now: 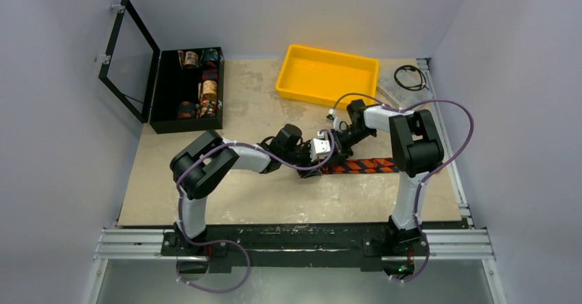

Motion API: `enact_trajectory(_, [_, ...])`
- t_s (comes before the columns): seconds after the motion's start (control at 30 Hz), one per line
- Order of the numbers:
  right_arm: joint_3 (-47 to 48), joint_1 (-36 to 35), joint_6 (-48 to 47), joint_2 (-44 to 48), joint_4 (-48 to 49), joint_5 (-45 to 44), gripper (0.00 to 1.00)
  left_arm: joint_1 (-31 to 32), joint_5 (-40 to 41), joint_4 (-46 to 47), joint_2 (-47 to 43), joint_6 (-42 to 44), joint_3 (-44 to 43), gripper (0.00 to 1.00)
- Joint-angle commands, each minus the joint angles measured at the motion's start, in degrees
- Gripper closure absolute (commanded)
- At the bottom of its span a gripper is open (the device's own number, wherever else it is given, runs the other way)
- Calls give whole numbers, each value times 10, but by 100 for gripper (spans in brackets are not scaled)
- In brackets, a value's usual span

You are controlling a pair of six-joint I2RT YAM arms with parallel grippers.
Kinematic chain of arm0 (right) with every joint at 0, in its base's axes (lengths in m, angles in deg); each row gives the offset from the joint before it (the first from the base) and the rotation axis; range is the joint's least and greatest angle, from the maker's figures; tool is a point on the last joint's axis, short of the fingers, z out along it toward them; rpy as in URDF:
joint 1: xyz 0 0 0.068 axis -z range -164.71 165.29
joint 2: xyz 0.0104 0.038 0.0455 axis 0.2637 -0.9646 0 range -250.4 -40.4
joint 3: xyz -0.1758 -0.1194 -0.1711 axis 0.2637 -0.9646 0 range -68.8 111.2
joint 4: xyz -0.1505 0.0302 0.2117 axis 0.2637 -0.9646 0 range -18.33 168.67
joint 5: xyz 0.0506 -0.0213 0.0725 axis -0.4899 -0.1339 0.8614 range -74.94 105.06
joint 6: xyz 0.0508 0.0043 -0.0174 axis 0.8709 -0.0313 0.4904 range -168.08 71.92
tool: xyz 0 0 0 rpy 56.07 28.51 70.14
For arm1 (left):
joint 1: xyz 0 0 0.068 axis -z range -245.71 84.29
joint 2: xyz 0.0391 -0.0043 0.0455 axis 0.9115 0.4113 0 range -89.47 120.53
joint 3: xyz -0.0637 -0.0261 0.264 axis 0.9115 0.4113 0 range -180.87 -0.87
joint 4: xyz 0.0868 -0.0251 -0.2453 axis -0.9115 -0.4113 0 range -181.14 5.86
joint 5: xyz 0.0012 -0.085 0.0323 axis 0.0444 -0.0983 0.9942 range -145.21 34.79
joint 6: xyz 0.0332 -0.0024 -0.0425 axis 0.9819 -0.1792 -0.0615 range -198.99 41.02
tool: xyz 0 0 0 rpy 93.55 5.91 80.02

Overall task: Roll the ties
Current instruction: Roll the tie at the center of the board.

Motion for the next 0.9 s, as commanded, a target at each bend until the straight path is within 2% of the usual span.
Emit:
enact_trajectory(0.0, [-12, -20, -24, -42, 47, -154, 100, 1, -31, 93, 29, -58, 25, 54])
enact_trajectory(0.07, [-12, -29, -27, -42, 52, -158, 100, 1, -32, 99, 38, -63, 26, 61])
enact_trajectory(0.17, [-8, -32, -22, -41, 70, -141, 100, 1, 2, 61, 33, -35, 30, 70])
enact_trajectory(0.33, [28, -44, -17, -48, 91, -107, 100, 1, 102, -82, -3, 46, 33, 73])
enact_trajectory(0.4, [49, -46, -24, -54, 80, -89, 100, -1, 118, -116, -13, 74, 41, 73])
enact_trajectory(0.5, [57, -41, -36, -35, 60, -59, 80, -1, 125, -147, -17, 92, 45, 73])
enact_trajectory(0.6, [39, -27, -33, 11, 46, -31, 66, 0, 127, -168, -10, 87, 30, 73])
enact_trajectory(0.7, [14, -18, -23, 54, 38, 5, 59, 1, 126, -179, -4, 83, 14, 73])
enact_trajectory(0.8, [-10, -17, -13, 71, 36, 16, 59, 1, 121, -189, 1, 87, 4, 73])
enact_trajectory(0.87, [-25, -12, -1, 61, 47, 2, 70, 1, 113, -190, 4, 90, 0, 73])
